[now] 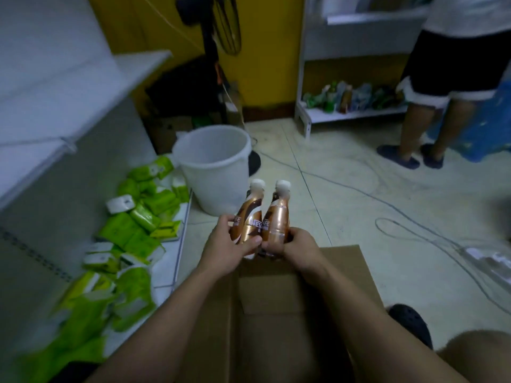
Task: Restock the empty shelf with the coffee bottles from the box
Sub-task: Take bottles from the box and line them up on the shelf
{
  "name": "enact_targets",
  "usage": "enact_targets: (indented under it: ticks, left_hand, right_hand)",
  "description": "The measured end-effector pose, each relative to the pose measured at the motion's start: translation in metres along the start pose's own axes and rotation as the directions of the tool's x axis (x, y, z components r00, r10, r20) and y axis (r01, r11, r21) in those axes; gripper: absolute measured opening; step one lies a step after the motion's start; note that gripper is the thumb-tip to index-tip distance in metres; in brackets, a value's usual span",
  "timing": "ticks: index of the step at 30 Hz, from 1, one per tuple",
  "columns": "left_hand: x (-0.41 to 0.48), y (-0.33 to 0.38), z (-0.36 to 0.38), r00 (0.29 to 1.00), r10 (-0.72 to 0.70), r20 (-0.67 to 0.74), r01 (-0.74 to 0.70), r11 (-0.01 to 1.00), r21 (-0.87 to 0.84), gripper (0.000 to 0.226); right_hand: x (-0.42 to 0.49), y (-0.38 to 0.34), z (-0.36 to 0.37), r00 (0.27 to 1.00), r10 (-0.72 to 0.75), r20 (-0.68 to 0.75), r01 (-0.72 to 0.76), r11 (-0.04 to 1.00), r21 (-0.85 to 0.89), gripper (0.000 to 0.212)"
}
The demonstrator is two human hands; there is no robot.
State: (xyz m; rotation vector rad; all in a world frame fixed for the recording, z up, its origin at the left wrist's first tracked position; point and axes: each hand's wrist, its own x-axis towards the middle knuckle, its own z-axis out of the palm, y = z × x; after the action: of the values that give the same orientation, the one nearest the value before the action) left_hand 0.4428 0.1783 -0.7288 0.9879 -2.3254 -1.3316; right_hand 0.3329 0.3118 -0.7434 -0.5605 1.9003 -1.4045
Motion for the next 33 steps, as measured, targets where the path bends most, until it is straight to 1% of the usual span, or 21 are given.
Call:
enact_targets:
  ticks: [1,3,6,9,11,15,18,22,25,29,31,33]
  left_hand:
    - [-0.007,0.011,-0.014,0.998,0.027,-0.048,-0.027,1.0,-0.007,0.062]
    - [-0.02,0.033,-0.043,0.989,0.06,-0.134,-0.065,0.997,-0.035,0.057]
    - [-0.043,0.065,-0.091,0.966,0.117,-0.233,-0.126,0.992,-0.024,0.058]
    - [-0.068,0.088,-0.141,0.934,0.171,-0.314,-0.164,0.985,0.049,0.071]
    - [-0.086,0.096,-0.174,0.91,0.194,-0.367,-0.157,0.979,0.126,0.078]
    - [-0.122,0.098,-0.242,0.843,0.225,-0.488,-0.12,0.964,0.238,0.076]
    - [-0.149,0.087,-0.287,0.789,0.204,-0.579,-0.066,0.966,0.25,0.075]
    - [-0.179,0.06,-0.336,0.703,0.121,-0.701,0.074,0.968,0.241,0.078]
    - [-0.197,0.034,-0.362,0.659,0.049,-0.751,0.167,0.963,0.21,0.076]
    - [-0.211,0.005,-0.38,0.607,-0.01,-0.795,0.264,0.946,0.189,0.08]
    - [-0.211,-0.004,-0.384,0.573,-0.021,-0.819,0.286,0.942,0.176,0.083]
    - [-0.207,-0.008,-0.387,0.56,-0.039,-0.828,0.324,0.93,0.175,0.085]
  right_hand:
    - [-0.006,-0.017,0.004,0.999,-0.044,0.006,0.044,0.999,-0.013,0.041]
    - [-0.017,-0.051,0.012,0.991,-0.132,0.023,0.133,0.99,-0.045,0.039]
    - [-0.037,-0.1,0.029,0.97,-0.239,0.046,0.241,0.97,-0.043,0.042]
    - [-0.06,-0.145,0.051,0.932,-0.35,0.095,0.356,0.933,-0.056,0.042]
    - [-0.072,-0.171,0.069,0.898,-0.414,0.148,0.424,0.905,-0.039,0.039]
    - [-0.086,-0.213,0.122,0.847,-0.48,0.226,0.494,0.869,-0.006,0.04]
    - [-0.091,-0.235,0.174,0.807,-0.522,0.275,0.543,0.84,0.001,0.046]
    - [-0.101,-0.254,0.241,0.761,-0.551,0.342,0.582,0.813,0.013,0.055]
    - [-0.106,-0.257,0.282,0.739,-0.515,0.435,0.567,0.824,0.012,0.057]
    - [-0.11,-0.255,0.325,0.707,-0.511,0.488,0.606,0.794,-0.046,0.068]
    - [-0.108,-0.253,0.339,0.697,-0.516,0.498,0.632,0.771,-0.085,0.065]
    - [-0.108,-0.255,0.346,0.691,-0.529,0.493,0.658,0.743,-0.125,0.057]
